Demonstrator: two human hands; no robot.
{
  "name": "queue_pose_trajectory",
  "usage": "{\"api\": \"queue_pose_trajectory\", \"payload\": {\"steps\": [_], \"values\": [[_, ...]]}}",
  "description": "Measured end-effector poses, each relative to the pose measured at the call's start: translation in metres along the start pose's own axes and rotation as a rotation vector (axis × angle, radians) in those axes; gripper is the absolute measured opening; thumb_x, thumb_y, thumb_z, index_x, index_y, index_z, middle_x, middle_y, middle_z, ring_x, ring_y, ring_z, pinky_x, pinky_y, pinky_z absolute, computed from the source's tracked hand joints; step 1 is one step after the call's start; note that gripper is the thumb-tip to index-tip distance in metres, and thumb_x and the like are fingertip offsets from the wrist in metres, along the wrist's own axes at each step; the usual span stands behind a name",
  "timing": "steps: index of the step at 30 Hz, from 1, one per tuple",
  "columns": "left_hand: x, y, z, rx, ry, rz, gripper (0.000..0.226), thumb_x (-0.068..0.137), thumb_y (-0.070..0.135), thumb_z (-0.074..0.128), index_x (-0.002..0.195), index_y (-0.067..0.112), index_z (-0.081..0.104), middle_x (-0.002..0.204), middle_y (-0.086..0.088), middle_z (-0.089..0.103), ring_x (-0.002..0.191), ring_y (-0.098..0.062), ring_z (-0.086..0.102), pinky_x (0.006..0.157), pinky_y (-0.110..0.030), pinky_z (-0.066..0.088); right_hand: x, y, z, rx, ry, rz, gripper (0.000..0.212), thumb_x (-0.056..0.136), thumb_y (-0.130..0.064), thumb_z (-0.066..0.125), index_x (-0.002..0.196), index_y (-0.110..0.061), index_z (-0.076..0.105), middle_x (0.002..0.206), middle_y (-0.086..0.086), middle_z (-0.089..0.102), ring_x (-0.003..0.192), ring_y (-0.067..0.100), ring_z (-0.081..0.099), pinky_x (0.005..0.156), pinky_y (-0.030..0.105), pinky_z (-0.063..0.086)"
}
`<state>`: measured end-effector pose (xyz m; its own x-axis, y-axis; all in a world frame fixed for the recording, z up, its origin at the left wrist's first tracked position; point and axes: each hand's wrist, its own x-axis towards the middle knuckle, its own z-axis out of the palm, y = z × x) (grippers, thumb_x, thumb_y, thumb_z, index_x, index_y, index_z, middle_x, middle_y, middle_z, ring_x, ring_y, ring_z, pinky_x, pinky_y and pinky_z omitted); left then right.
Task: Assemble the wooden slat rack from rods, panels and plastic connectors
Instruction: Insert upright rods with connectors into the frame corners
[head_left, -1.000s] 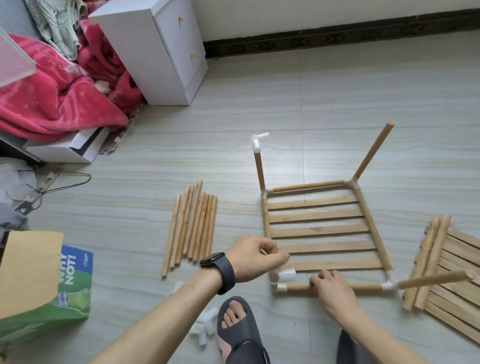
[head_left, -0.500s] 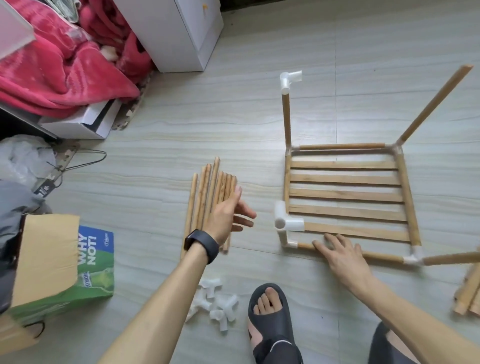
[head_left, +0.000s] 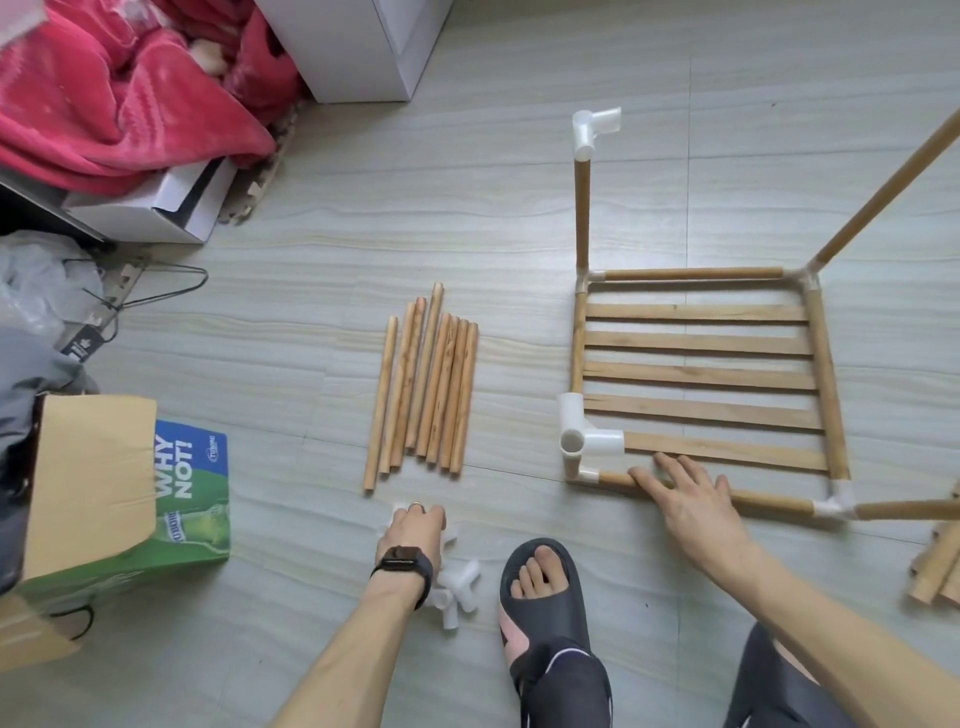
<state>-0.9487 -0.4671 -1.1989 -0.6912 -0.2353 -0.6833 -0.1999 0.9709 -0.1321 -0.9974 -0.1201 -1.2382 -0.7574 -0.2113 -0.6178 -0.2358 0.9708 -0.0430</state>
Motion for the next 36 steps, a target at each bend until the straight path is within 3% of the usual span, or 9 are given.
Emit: {"api": "queue_pose_trajectory", "payload": {"steps": [4,7,10,12,16,21,27,31,36], "values": [[-0.002,0.0,-0.022,-0.491,0.042,-0.026,0.015,0.099,0.025,0.054,0.11,0.025,0.065,0.109,-0.001,0.068,0.099,-0.02,0.064,0.086,-0.033,0.053,-0.013,-0.007,0.003,-0.016,-0.02,-0.02,0.074,0.1,-0.001,0.033,0.16,-0.037,0.008,0.169,0.006,0.004,0.154,0.033,0.007,0.117,0.061,0.023],[-0.015,0.003,-0.07,-1.083,0.018,-0.014,0.023,0.103,0.022,0.052,0.117,0.01,0.066,0.092,-0.002,0.067,0.072,-0.016,0.062,0.067,-0.026,0.055,-0.026,-0.013,-0.005,-0.001,-0.09,-0.059,0.078,0.098,0.002,0.033,0.161,-0.038,0.009,0.169,0.005,0.006,0.154,0.031,0.011,0.116,0.055,0.029],[-0.042,0.011,-0.136,-1.562,0.003,0.033,0.025,0.105,0.016,0.046,0.122,0.003,0.059,0.087,-0.006,0.061,0.063,-0.016,0.055,0.061,-0.028,0.047,-0.042,-0.012,-0.024,0.134,-0.084,-0.102,0.081,0.092,0.004,0.041,0.16,-0.036,0.022,0.166,0.004,0.02,0.149,0.029,0.026,0.118,0.044,0.033],[-0.068,0.024,-0.181,-1.695,-0.006,0.143,0.022,0.105,0.017,0.047,0.118,0.006,0.06,0.089,-0.007,0.062,0.061,-0.015,0.055,0.061,-0.028,0.045,-0.055,-0.007,-0.048,0.349,0.006,-0.082,0.071,0.093,-0.001,0.048,0.156,-0.031,0.034,0.158,0.006,0.039,0.141,0.024,0.041,0.115,0.036,0.037],[-0.126,0.074,-0.252,-1.652,-0.101,0.466,0.021,0.104,0.022,0.047,0.106,0.009,0.063,0.086,-0.004,0.067,0.063,-0.013,0.058,0.06,-0.026,0.047,-0.1,0.011,-0.12,1.012,0.333,-0.046,0.032,0.102,-0.033,0.058,0.134,-0.029,0.06,0.119,-0.006,0.071,0.104,0.003,0.067,0.088,0.02,0.051],[-0.181,0.174,-0.296,-1.487,-0.206,0.723,0.016,0.103,0.022,0.051,0.111,0.012,0.061,0.096,-0.005,0.066,0.064,-0.015,0.06,0.055,-0.024,0.048,-0.181,0.043,-0.207,1.754,0.445,-0.211,0.054,0.087,-0.06,0.068,0.123,-0.02,0.066,0.108,0.005,0.077,0.095,0.026,0.075,0.07,0.027,0.058],[-0.212,0.282,-0.292,-1.106,-0.139,0.887,0.033,0.096,0.043,0.06,0.103,0.012,0.068,0.079,0.003,0.076,0.053,-0.007,0.057,0.057,-0.023,0.05,-0.253,0.093,-0.222,1.801,0.763,-0.122,0.044,0.086,-0.055,0.068,0.12,-0.028,0.069,0.11,0.004,0.076,0.093,0.028,0.075,0.073,0.028,0.057],[-0.212,0.323,-0.265,-0.917,-0.119,0.947,0.041,0.091,0.059,0.058,0.097,0.022,0.072,0.083,0.005,0.077,0.056,-0.006,0.056,0.061,-0.024,0.049,-0.273,0.123,-0.198,1.8,0.726,0.001,0.038,0.079,-0.055,0.071,0.103,-0.026,0.08,0.103,0.002,0.077,0.092,0.023,0.076,0.075,0.027,0.058],[-0.195,0.342,-0.214,-0.934,-0.185,0.88,0.046,0.088,0.066,0.057,0.1,0.025,0.073,0.086,0.009,0.077,0.057,-0.003,0.057,0.064,-0.025,0.049,-0.272,0.145,-0.167,1.8,0.645,0.132,0.028,0.087,-0.039,0.074,0.107,-0.019,0.077,0.101,0.004,0.078,0.089,0.028,0.076,0.072,0.027,0.057]]}}
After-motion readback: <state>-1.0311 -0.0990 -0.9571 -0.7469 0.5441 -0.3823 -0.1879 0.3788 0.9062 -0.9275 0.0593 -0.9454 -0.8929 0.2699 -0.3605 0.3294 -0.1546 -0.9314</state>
